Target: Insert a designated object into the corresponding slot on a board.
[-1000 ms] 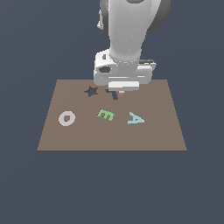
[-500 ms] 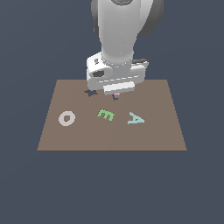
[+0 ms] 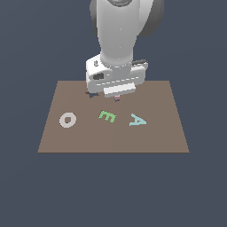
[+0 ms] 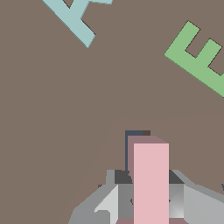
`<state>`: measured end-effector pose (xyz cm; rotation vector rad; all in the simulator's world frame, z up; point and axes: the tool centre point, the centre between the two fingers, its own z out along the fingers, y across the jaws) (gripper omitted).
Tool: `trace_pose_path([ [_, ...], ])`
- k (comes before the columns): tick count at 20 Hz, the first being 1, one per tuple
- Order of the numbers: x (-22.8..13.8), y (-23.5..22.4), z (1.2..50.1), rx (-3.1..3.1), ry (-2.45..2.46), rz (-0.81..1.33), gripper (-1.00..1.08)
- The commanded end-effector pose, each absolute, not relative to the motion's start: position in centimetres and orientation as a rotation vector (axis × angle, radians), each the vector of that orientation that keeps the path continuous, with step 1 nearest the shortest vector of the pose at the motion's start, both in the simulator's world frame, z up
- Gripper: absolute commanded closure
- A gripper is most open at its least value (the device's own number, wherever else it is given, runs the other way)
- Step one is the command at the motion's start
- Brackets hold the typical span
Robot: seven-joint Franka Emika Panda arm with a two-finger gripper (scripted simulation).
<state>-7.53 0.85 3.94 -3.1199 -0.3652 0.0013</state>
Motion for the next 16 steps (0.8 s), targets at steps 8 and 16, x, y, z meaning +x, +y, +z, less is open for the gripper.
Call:
trace_pose_path([
  [8,-7.46,0.89,3.0,-3.119,-0.372,0.001,-0.92],
  [16,-7.46,0.89,3.0,-3.119,-0.372,0.001,-0.92],
])
